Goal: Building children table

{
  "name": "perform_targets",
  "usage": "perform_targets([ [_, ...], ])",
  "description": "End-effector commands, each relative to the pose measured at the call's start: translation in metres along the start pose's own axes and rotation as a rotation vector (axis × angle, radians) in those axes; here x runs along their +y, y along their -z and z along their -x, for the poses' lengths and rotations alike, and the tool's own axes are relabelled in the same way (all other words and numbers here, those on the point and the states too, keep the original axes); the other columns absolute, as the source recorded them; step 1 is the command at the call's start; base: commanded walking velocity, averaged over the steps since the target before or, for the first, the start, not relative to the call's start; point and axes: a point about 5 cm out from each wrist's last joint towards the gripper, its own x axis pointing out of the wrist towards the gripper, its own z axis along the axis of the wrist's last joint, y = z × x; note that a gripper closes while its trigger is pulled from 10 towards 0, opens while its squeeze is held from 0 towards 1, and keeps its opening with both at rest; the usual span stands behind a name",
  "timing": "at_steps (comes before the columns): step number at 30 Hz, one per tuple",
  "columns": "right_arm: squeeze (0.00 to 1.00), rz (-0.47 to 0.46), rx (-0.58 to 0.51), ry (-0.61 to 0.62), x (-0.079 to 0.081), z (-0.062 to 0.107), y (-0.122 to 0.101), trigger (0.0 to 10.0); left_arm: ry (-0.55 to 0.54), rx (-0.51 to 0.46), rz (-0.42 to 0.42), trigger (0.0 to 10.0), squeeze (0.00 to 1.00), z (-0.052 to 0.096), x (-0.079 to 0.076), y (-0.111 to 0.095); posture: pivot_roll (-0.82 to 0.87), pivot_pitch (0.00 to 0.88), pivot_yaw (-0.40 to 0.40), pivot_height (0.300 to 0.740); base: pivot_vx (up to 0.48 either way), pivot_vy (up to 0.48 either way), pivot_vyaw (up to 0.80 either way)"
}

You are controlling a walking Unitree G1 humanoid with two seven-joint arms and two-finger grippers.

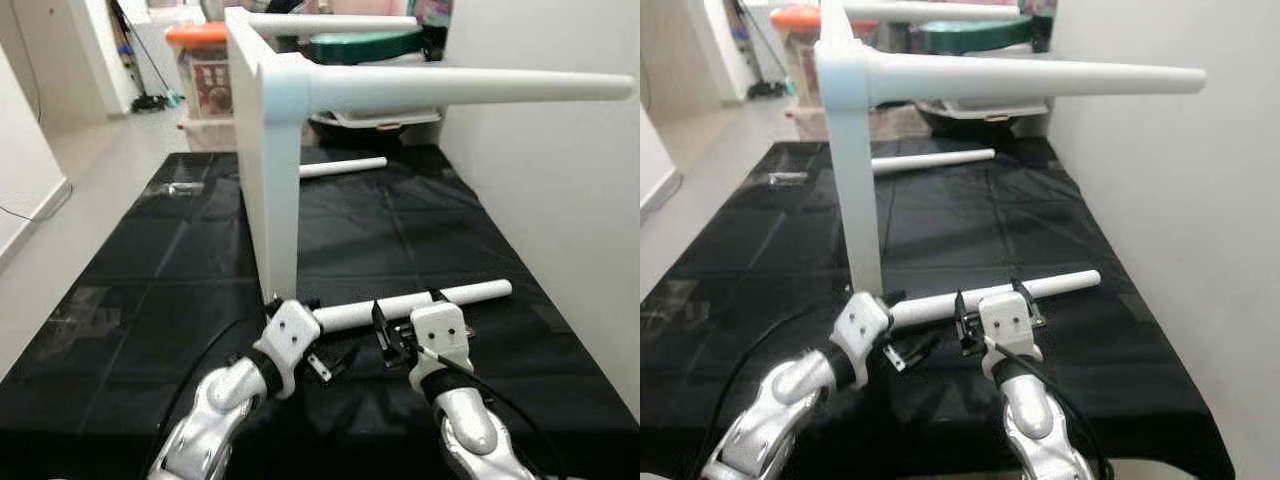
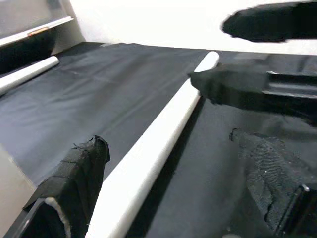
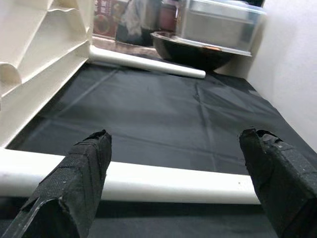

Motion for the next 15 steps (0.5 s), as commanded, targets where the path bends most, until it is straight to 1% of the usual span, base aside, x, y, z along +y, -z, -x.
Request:
perform_targets([
  [1, 0.0, 0.001, -0.006, 0.005, 0.0, 0.002, -0.001, 10.0, 0.004, 0.003, 0.008, 10.0, 0.0, -0.003, 0.003, 0.003, 0.03, 0.05, 0.014, 0.74, 0.0, 0.0, 0.0],
  [3, 0.0, -0.001, -0.005, 0.006, 0.001, 0.003, -0.001, 10.0, 0.01, -0.003, -0.012, 10.0, 0.0, -0.01, 0.007, 0.0, 0.03, 0.056, 0.017, 0.74, 0.0, 0.0, 0.0],
  [5, 0.0, -0.001, -0.005, 0.006, 0.001, 0.003, -0.001, 10.0, 0.01, -0.003, -0.012, 10.0, 0.0, -0.01, 0.007, 0.0, 0.03, 0.056, 0.017, 0.74, 0.0, 0.0, 0.0],
  [8, 0.0, -0.01, 0.0, 0.004, 0.003, 0.005, -0.001, 10.0, 0.017, -0.006, -0.026, 10.0, 0.0, -0.021, 0.01, -0.004, 0.03, 0.076, 0.029, 0.74, 0.0, 0.0, 0.0],
  [9, 0.0, -0.016, 0.003, 0.003, 0.004, 0.007, -0.001, 10.0, -0.044, 0.017, -0.07, 10.0, 0.0, -0.029, 0.018, -0.003, 0.04, 0.086, 0.034, 0.74, 0.0, 0.0, 0.0],
  [10, 0.0, -0.018, 0.003, 0.004, 0.005, 0.007, -0.002, 10.0, -0.079, 0.025, -0.093, 10.0, 0.0, -0.031, 0.023, -0.003, 0.03, 0.091, 0.036, 0.74, 0.0, 0.0, 0.0],
  [11, 0.0, -0.018, 0.003, 0.004, 0.005, 0.007, -0.002, 10.0, -0.079, 0.025, -0.093, 10.0, 0.0, -0.031, 0.023, -0.003, 0.03, 0.091, 0.036, 0.74, 0.0, 0.0, 0.0],
  [12, 0.0, -0.02, 0.003, 0.004, 0.005, 0.008, -0.002, 10.0, -0.11, 0.029, -0.112, 10.0, 0.0, -0.033, 0.026, -0.003, 0.03, 0.092, 0.036, 0.74, 0.0, 0.0, 0.0],
  [15, 0.0, -0.02, 0.002, 0.004, 0.005, 0.008, -0.002, 10.0, -0.113, 0.028, -0.115, 10.0, 0.0, -0.034, 0.027, -0.003, 0.03, 0.092, 0.036, 0.74, 0.0, 0.0, 0.0],
])
